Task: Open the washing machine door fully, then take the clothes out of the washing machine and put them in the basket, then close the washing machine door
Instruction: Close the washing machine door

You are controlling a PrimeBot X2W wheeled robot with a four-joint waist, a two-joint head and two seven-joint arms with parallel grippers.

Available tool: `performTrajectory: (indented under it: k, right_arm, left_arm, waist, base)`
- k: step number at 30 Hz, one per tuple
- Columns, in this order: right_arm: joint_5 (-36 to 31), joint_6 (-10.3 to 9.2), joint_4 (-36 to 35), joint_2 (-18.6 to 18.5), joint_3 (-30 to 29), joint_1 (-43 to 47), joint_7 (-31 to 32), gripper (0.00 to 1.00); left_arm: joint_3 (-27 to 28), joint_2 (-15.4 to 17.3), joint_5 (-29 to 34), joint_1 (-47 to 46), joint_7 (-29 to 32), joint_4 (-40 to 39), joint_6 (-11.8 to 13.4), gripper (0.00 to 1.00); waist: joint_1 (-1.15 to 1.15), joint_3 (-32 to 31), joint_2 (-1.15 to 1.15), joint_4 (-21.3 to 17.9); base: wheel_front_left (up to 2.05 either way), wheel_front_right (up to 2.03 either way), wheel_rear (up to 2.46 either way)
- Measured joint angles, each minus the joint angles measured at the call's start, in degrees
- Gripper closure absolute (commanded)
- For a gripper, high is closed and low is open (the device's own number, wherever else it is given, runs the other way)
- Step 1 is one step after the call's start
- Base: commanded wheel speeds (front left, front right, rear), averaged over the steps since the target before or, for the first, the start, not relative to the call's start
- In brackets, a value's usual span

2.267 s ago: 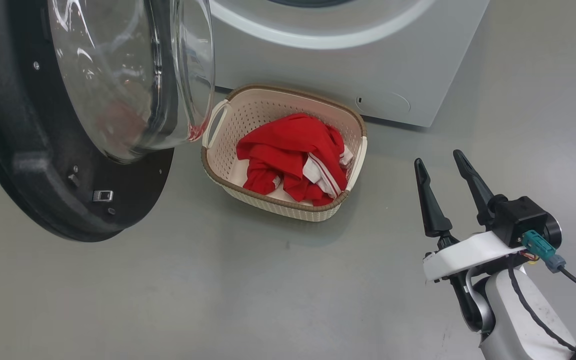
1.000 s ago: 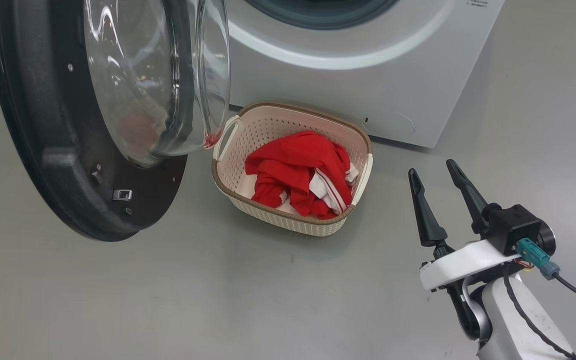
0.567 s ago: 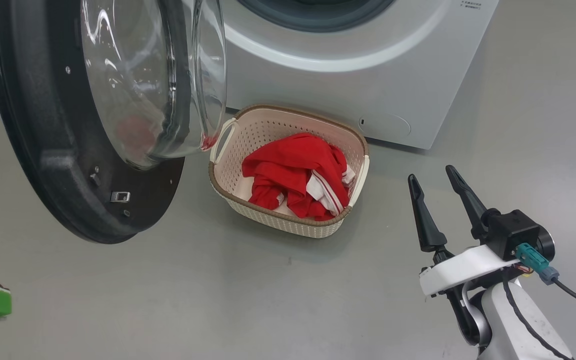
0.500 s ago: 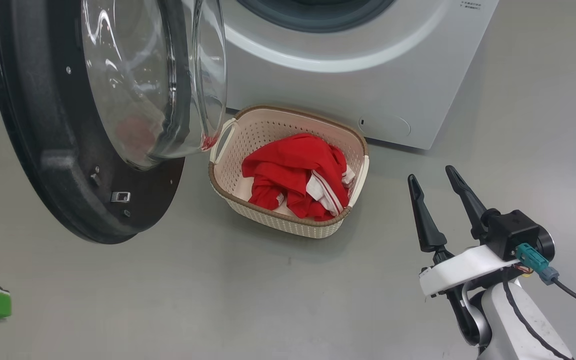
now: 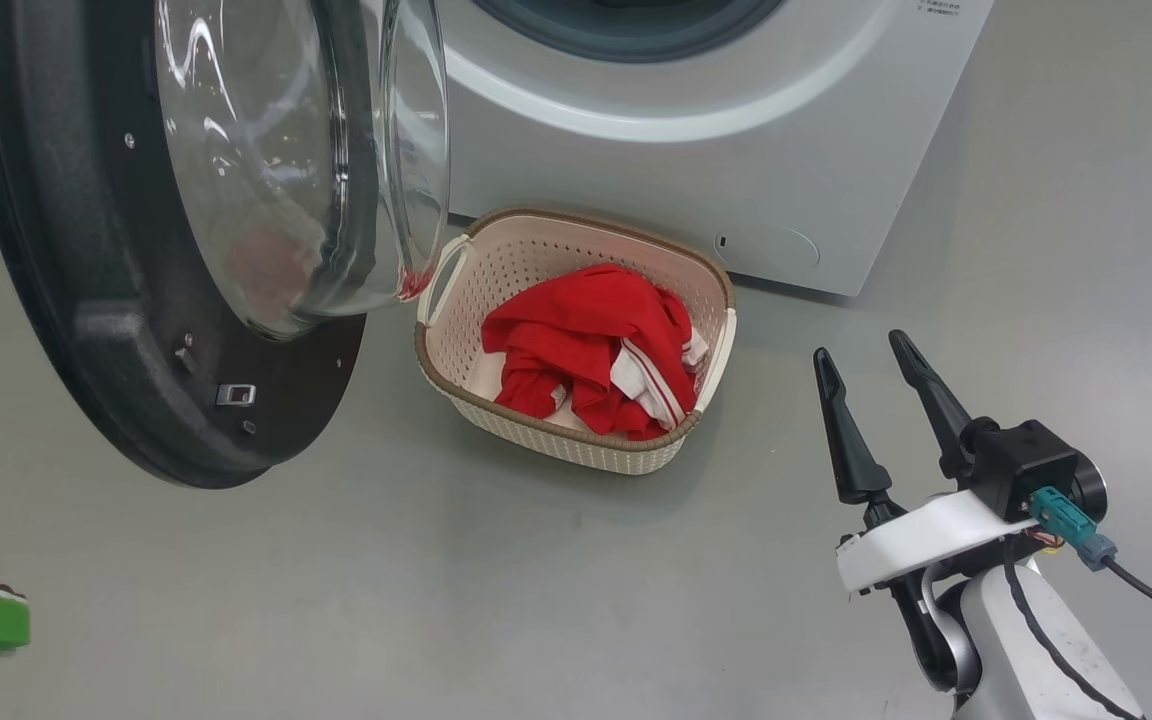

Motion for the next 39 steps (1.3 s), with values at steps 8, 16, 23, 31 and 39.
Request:
performTrajectory:
  k: [8,16,23,31,39]
  right_arm:
    - [0.0,0.0,0.0,0.0,0.0,0.0,0.0,0.0]
    - [0.0,0.01,0.0,0.0,0.1,0.1,0.0,0.0]
    - [0.0,0.01,0.0,0.1,0.2,0.1,0.0,0.0]
    - [0.0,0.01,0.0,0.2,0.2,0.1,0.0,0.0]
    - [0.0,0.02,0.0,0.4,0.2,0.1,0.0,0.0]
  left_arm:
    - [-1.1,0.9,-0.2,0.0,-0.9,1.5,0.0,0.0]
    - [-1.6,1.7,-0.6,0.0,-1.5,2.1,0.0,0.0]
    - [-2.3,2.1,-1.0,-0.1,-1.5,2.7,0.0,0.0]
    - [-2.9,2.4,-2.1,-0.1,-1.9,3.3,0.0,0.0]
    - [-3.3,2.7,-2.5,-0.1,-2.0,3.5,0.0,0.0]
  waist:
    - [0.0,-0.1,0.0,-0.2]
    - [0.0,-0.4,0.0,-0.1]
    - [0.0,-0.5,0.0,-0.1]
    - [0.0,-0.6,0.0,-0.1]
    - [0.0,-0.5,0.0,-0.2]
  base:
    - [0.0,0.0,0.0]
    - [0.0,0.0,0.0]
    - [0.0,0.0,0.0]
    - [0.0,0.0,0.0]
    - [0.0,0.0,0.0]
